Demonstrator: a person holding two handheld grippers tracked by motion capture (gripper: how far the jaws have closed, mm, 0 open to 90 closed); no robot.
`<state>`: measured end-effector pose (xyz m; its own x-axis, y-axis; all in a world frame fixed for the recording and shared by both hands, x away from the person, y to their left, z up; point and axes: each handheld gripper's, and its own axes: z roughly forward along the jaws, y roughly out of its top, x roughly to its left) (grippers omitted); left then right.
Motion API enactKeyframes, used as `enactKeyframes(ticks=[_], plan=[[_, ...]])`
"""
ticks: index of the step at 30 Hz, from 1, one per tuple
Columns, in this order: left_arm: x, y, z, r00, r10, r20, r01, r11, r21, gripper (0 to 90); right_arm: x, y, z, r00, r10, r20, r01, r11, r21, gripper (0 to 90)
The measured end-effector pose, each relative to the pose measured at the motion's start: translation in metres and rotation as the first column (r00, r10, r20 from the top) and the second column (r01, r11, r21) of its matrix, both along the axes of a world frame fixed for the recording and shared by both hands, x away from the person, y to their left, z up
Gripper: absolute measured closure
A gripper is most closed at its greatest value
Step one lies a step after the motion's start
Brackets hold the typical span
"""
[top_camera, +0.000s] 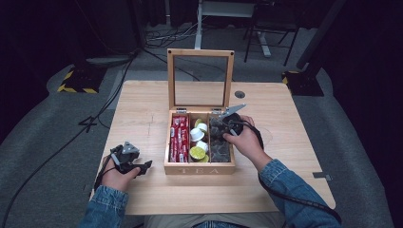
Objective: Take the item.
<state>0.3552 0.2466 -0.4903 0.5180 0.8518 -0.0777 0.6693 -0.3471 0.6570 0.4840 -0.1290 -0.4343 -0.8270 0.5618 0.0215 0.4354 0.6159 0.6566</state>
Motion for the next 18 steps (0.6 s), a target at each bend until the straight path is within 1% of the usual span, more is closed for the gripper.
enactKeyframes(ticks=[1, 3, 4, 6, 7, 8, 11, 12, 18], plan=[[0.0003, 0.0003, -0.0006, 1.0000, -0.001, 0.000, 0.001, 1.0000, 0.000, 34.3, 0.0000, 0.0000, 0.0000, 1.0000, 0.000, 0.000, 0.000, 1.0000, 0.000, 50.1], [0.0008, 0.0009, -0.0016, 1.0000, 0.000, -0.002, 0.000, 1.0000, 0.001, 34.2, 0.0024, 0.0009, -0.0028, 0.9999, 0.001, -0.012, -0.001, 1.0000, -0.006, 52.8], [0.0009, 0.0011, -0.0021, 1.0000, 0.002, -0.008, -0.002, 1.0000, 0.002, 34.2, 0.0031, 0.0008, -0.0032, 0.9999, 0.001, -0.014, -0.001, 1.0000, -0.007, 55.1], [0.0012, 0.0014, -0.0034, 1.0000, 0.004, -0.008, -0.004, 1.0000, 0.001, 34.3, 0.0039, 0.0011, -0.0034, 0.9998, 0.001, -0.019, -0.001, 0.9999, -0.011, 58.4], [0.0014, 0.0016, -0.0039, 1.0000, 0.003, -0.006, -0.003, 1.0000, 0.000, 34.0, 0.0037, 0.0015, -0.0029, 0.9999, 0.003, -0.017, -0.003, 0.9999, -0.017, 62.6], [0.0015, 0.0018, -0.0042, 1.0000, 0.004, -0.004, -0.004, 1.0000, -0.003, 34.0, 0.0037, 0.0015, -0.0029, 0.9999, 0.003, -0.017, -0.003, 0.9999, -0.017, 62.6], [0.0019, 0.0023, -0.0048, 1.0000, 0.004, 0.001, -0.004, 1.0000, -0.007, 33.7, 0.0026, 0.0012, -0.0005, 1.0000, -0.003, -0.008, 0.003, 0.9997, -0.024, 72.0], [0.0021, 0.0026, -0.0053, 1.0000, 0.003, 0.007, -0.002, 1.0000, -0.008, 33.5, 0.0023, 0.0009, 0.0003, 0.9999, -0.001, -0.011, 0.001, 0.9998, -0.019, 73.6], [0.0022, 0.0028, -0.0061, 0.9999, 0.004, 0.012, -0.004, 0.9999, -0.013, 32.9, 0.0007, 0.0016, 0.0015, 1.0000, 0.003, 0.006, -0.003, 0.9997, -0.024, 76.4]])
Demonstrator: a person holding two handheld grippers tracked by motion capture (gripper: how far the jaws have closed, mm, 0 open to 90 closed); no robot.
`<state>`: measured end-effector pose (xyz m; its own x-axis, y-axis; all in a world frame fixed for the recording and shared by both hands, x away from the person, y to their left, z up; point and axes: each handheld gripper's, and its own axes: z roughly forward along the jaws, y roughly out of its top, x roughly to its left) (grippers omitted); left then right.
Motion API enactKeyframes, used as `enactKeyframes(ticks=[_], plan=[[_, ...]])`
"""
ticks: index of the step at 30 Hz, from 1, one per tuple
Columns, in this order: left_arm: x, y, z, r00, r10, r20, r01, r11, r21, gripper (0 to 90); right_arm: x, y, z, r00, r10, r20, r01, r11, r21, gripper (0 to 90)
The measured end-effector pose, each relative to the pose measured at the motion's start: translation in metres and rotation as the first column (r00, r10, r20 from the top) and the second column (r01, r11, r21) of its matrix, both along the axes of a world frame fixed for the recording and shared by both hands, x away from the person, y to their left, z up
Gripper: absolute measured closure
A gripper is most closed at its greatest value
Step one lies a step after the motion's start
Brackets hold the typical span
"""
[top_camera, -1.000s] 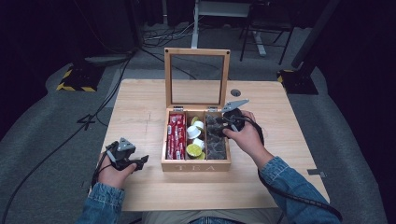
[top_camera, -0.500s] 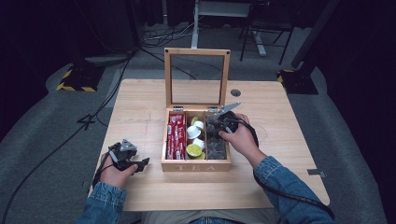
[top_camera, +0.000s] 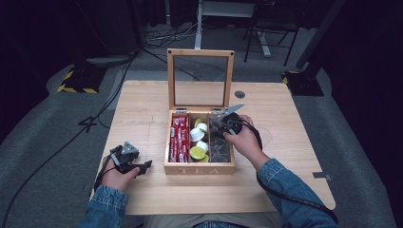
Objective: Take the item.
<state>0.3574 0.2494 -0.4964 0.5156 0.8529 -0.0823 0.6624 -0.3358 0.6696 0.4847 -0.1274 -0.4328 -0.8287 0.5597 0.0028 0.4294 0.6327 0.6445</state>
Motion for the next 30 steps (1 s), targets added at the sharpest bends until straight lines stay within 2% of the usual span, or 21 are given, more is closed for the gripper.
enactKeyframes(ticks=[8, 11, 23, 27, 30], plan=[[0.000, 0.000, -0.002, 0.9998, 0.000, 0.020, 0.000, 1.0000, -0.007, 32.4, -0.002, -0.004, 0.008, 0.9998, -0.003, 0.018, 0.002, 0.9998, 0.022, 77.6], [0.000, 0.001, -0.003, 0.9996, -0.005, 0.028, 0.005, 1.0000, -0.003, 32.2, -0.005, -0.007, 0.016, 0.9997, -0.002, 0.023, 0.001, 0.9983, 0.058, 77.5], [0.004, 0.000, -0.006, 0.9982, 0.000, 0.060, -0.001, 0.9999, 0.013, 31.9, -0.015, -0.017, 0.040, 0.9986, -0.003, 0.054, -0.004, 0.9915, 0.130, 77.3], [0.006, 0.000, -0.007, 0.9971, -0.009, 0.076, 0.007, 0.9998, 0.020, 30.6, -0.017, -0.022, 0.047, 0.9978, -0.009, 0.066, -0.001, 0.9895, 0.144, 77.4], [0.007, 0.000, -0.007, 0.9973, -0.012, 0.072, 0.010, 0.9997, 0.022, 30.2, -0.019, -0.024, 0.050, 0.9974, -0.010, 0.072, -0.001, 0.9886, 0.151, 77.3]])
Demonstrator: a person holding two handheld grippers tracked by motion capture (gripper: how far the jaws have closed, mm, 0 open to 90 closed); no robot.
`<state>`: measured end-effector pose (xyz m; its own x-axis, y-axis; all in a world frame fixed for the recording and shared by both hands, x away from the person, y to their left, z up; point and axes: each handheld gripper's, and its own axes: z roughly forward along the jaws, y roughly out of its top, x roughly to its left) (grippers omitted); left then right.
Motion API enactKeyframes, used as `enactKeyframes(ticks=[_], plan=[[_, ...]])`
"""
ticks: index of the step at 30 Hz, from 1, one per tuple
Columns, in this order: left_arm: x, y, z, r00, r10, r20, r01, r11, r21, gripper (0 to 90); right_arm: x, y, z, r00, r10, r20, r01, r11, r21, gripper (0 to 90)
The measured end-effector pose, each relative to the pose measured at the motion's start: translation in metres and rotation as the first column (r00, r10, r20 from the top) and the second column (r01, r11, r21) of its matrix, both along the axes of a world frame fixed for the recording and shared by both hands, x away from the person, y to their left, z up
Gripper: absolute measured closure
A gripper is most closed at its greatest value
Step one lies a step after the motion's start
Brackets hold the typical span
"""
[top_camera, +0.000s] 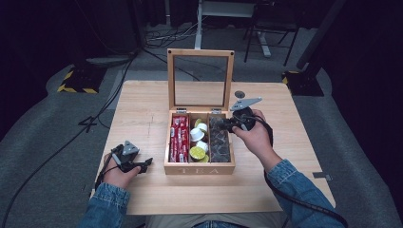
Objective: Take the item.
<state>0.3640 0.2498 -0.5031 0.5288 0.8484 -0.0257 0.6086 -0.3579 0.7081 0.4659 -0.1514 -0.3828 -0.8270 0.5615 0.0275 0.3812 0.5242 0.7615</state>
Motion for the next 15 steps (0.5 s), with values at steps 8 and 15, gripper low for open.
enactKeyframes(ticks=[8, 15], plan=[[0.005, 0.000, 0.000, 1.0000, -0.001, 0.000, 0.001, 1.0000, 0.001, 27.5, -0.012, -0.012, 0.015, 0.9992, -0.008, 0.039, 0.007, 0.9998, 0.017, 77.3], [0.009, -0.001, 0.000, 1.0000, -0.003, -0.005, 0.003, 1.0000, 0.003, 25.6, -0.019, -0.034, 0.031, 0.9968, -0.046, 0.066, 0.043, 0.9983, 0.039, 77.1]])
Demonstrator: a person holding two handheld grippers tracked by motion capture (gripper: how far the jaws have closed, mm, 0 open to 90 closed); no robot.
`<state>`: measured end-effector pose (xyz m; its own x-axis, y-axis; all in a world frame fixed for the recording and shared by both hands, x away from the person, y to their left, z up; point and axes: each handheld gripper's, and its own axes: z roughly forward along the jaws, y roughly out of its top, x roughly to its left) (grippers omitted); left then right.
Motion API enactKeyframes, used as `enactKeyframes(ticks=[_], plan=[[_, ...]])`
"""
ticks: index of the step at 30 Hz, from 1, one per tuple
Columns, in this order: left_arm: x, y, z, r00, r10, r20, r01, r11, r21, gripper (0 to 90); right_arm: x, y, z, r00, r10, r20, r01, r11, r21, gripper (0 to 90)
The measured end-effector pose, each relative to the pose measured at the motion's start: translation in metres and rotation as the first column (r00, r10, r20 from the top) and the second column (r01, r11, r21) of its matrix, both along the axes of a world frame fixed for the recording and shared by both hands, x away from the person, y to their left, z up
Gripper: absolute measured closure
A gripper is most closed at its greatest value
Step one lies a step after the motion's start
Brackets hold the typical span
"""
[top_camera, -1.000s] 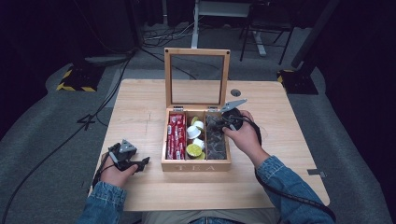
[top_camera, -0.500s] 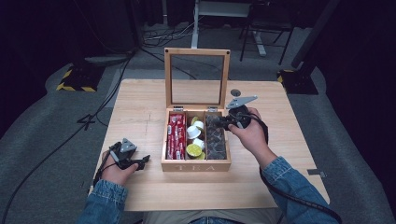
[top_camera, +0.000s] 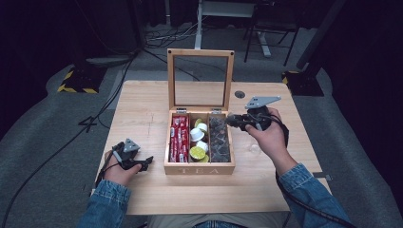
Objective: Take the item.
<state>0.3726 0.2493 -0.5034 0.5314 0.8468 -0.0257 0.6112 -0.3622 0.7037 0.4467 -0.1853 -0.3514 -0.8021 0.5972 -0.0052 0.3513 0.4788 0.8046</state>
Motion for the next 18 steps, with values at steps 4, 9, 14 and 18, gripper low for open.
enactKeyframes(ticks=[4, 9, 14, 18], plan=[[0.001, 0.000, 0.000, 1.0000, -0.004, 0.000, 0.004, 1.0000, 0.003, 25.4, -0.003, -0.017, 0.007, 0.9996, -0.027, 0.011, 0.027, 0.9996, 0.004, 77.1], [0.001, 0.000, 0.000, 1.0000, -0.003, 0.000, 0.003, 1.0000, 0.002, 25.4, -0.006, -0.029, 0.013, 0.9987, -0.045, 0.023, 0.044, 0.9990, 0.008, 77.1], [0.001, 0.000, 0.000, 1.0000, -0.002, -0.001, 0.002, 1.0000, 0.002, 25.4, -0.009, -0.040, 0.021, 0.9982, -0.054, 0.028, 0.054, 0.9985, 0.006, 77.1], [0.001, 0.000, 0.000, 1.0000, -0.004, 0.000, 0.004, 1.0000, 0.003, 25.4, -0.013, -0.048, 0.025, 0.9973, -0.066, 0.032, 0.066, 0.9978, -0.004, 77.1]])
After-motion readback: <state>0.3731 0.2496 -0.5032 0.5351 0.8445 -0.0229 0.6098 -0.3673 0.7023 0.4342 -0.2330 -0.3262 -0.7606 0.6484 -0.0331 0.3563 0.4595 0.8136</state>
